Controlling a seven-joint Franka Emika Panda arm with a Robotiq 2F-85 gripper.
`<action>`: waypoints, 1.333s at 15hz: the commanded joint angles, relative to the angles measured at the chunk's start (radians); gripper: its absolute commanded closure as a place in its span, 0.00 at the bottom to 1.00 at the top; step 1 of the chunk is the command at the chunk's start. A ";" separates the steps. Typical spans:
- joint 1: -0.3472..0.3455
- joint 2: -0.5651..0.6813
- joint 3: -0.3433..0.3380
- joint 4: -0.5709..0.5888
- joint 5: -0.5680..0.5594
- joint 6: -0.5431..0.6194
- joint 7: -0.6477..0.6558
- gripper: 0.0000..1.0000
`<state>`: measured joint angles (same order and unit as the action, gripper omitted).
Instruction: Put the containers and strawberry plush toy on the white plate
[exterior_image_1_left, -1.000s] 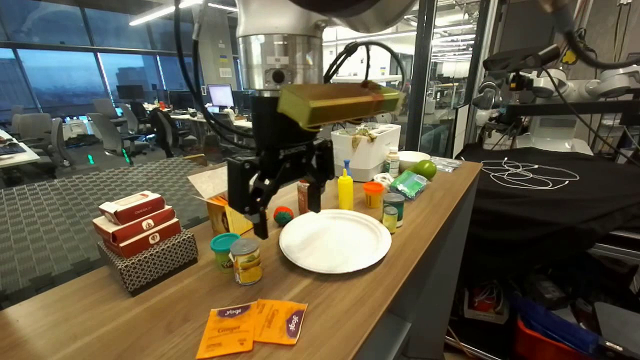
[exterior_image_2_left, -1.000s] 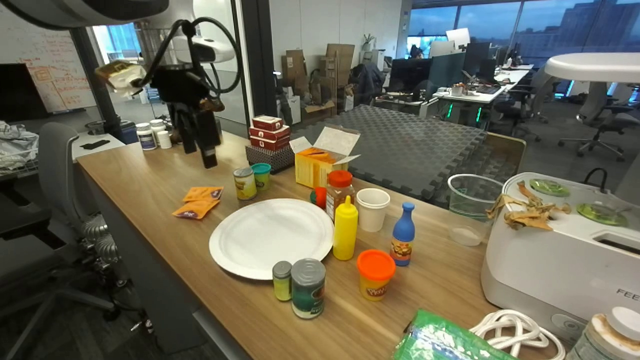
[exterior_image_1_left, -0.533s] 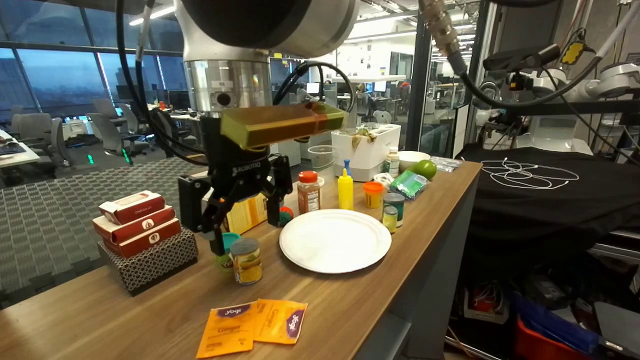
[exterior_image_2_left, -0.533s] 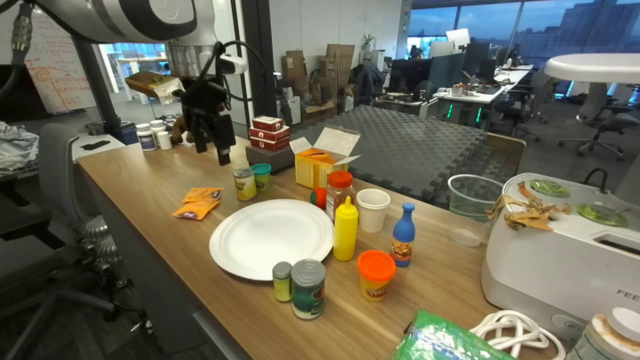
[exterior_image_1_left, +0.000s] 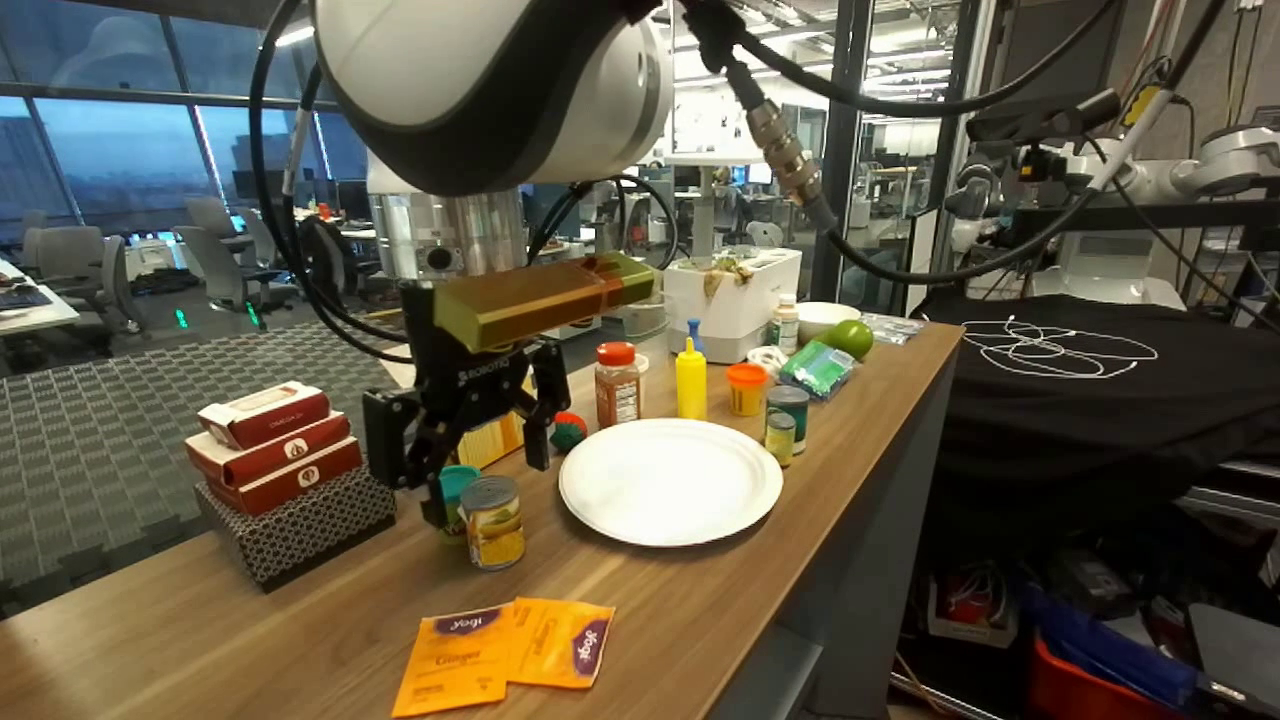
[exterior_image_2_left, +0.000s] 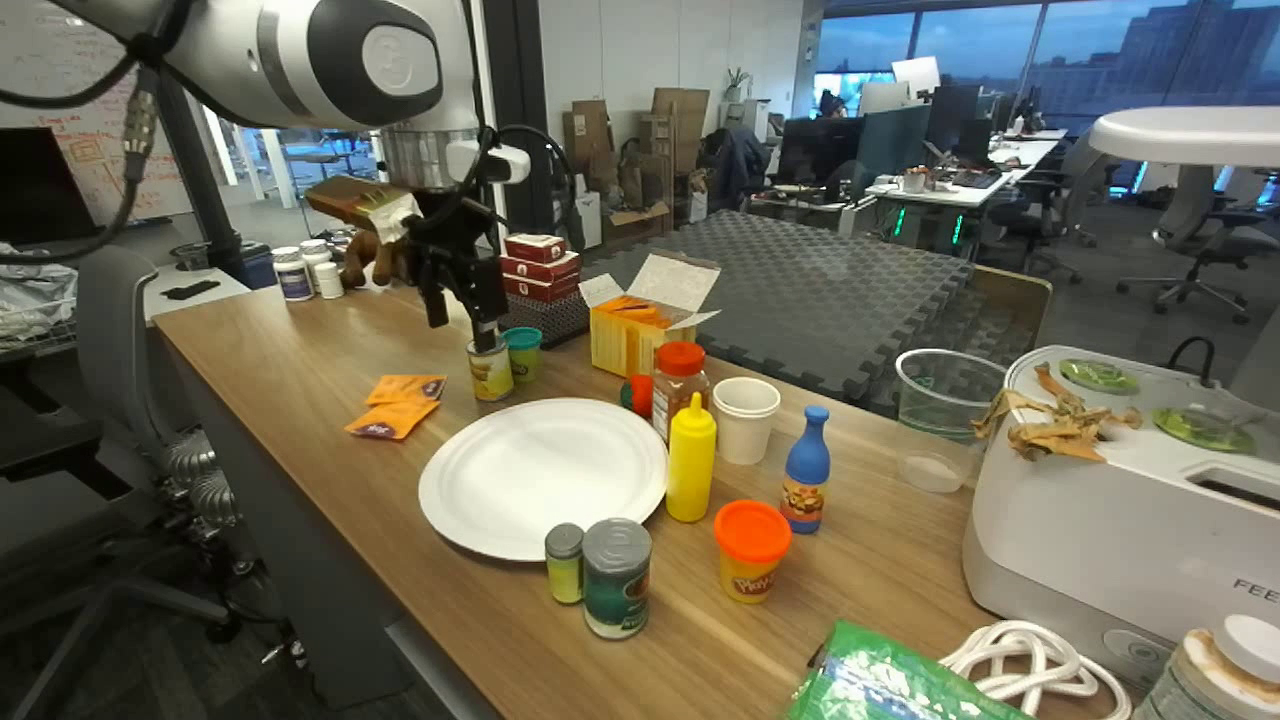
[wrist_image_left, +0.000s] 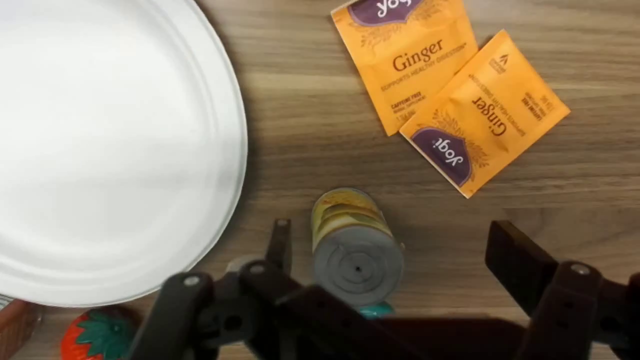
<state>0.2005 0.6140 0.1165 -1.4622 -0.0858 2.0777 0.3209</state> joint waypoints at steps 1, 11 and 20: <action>0.010 0.043 -0.022 0.081 0.023 -0.018 -0.037 0.00; -0.005 0.078 -0.021 0.098 0.074 -0.034 -0.091 0.26; 0.001 0.090 -0.035 0.105 0.056 -0.025 -0.105 0.81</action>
<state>0.1933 0.6815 0.0941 -1.4060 -0.0333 2.0697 0.2401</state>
